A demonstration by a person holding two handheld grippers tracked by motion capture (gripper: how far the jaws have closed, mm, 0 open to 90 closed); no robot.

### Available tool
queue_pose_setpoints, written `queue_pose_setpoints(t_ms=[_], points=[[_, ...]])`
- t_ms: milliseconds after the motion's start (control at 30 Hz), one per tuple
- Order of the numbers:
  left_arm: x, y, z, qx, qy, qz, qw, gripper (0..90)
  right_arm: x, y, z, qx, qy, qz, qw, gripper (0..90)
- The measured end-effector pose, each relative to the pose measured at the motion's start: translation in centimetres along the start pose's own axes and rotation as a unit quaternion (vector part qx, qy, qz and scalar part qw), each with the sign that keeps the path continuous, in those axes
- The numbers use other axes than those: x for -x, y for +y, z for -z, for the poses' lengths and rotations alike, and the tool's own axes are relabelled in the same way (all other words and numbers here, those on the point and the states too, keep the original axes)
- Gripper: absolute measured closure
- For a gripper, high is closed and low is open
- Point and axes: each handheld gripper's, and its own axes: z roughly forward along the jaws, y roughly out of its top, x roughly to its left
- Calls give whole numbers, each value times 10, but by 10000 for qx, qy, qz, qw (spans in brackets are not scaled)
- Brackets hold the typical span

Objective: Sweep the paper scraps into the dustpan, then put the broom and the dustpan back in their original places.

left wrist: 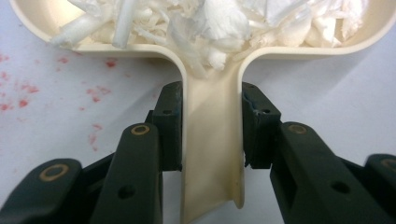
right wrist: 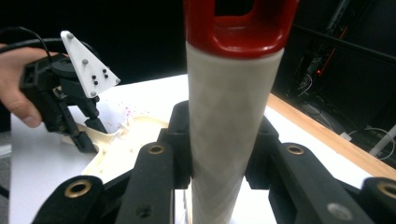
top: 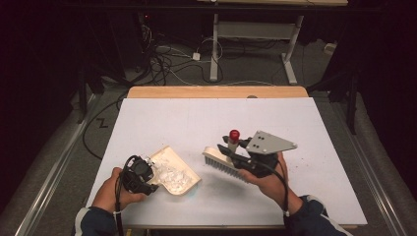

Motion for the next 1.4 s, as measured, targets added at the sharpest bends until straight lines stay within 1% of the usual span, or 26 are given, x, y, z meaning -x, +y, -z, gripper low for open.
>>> queue_pose_setpoints(t_ms=[33,100,133,200,267,333,400,433,533,567,633,700,767,800,833,900,967,1033,1067,1100,1167,1233,1267,1333,1367,1400], points=[[-1,0,0,18,13,16,10000,632,4,0,7,-3,4,-24,10000,702],[-2,-1,-1,119,28,154,9998,630,12,-1,20,-36,28,-64,10000,702],[-3,-1,-2,109,51,144,9998,631,16,-2,27,-39,46,-97,9999,702],[-4,-3,-3,136,70,191,9997,631,25,-5,40,-80,71,-145,9998,702],[-5,-4,-4,190,89,272,9994,630,32,-9,52,-114,40,-221,9997,702],[-6,-5,-5,224,118,331,9991,630,40,-13,63,-174,67,-343,9992,702],[-8,-6,-5,327,138,450,9984,631,48,-19,75,-240,147,-471,9985,702],[-8,-7,-6,331,131,466,9983,631,51,-20,79,-289,185,-468,9983,702],[-12,-9,-7,442,115,593,9972,631,58,-25,94,-442,254,-476,9976,702],[-13,-9,-7,469,133,624,9969,631,61,-26,98,-499,288,-500,9971,702],[-15,-9,-7,555,204,707,9957,631,66,-29,106,-628,449,-593,9952,702],[-16,-10,-8,592,220,766,9951,631,70,-32,114,-665,547,-673,9940,701],[-18,-11,-8,693,248,873,9935,630,74,-34,120,-854,654,-715,9916,701],[-19,-12,-8,690,251,912,9931,630,77,-35,122,-934,735,-765,9900,701],[-20,-12,-8,726,266,973,9922,628,80,-37,122,-1071,813,-789,9878,702],[-21,-13,-8,796,290,1115,9901,628,87,-44,121,-1181,830,-959,9849,701],[-24,-14,-8,820,319,1228,9885,620,94,-49,117,-1332,814,-1053,9821,701],[-26,-15,-7,844,288,1328,9871,621,101,-55,111,-1480,815,-1121,9792,702],[-28,-15,-7,875,315,1389,9859,622,104,-57,110,-1489,775,-1178,9787,702],[-29,-15,-8,877,323,1433,9853,621,108,-58,108,-1469,779,-1232,9784,702],[-31,-15,-10,944,323,1521,9833,618,116,-58,103,-1495,856,-1273,9768,701],[-30,-15,-10,1006,308,1599,9815,592,123,-58,96,-1574,817,-1315,9753,700],[-28,-14,-10,995,337,1596,9816,583,127,-58,92,-1575,812,-1339,9750,697],[-23,-14,-11,1024,366,1612,9809,546,132,-59,83,-1588,717,-1395,9748,695],[-21,-14,-12,1023,300,1596,9814,517,134,-59,79,-1606,729,-1413,9741,691],[-18,-14,-12,1041,276,1595,9813,480,136,-60,75,-1610,688,-1409,9744,684]])
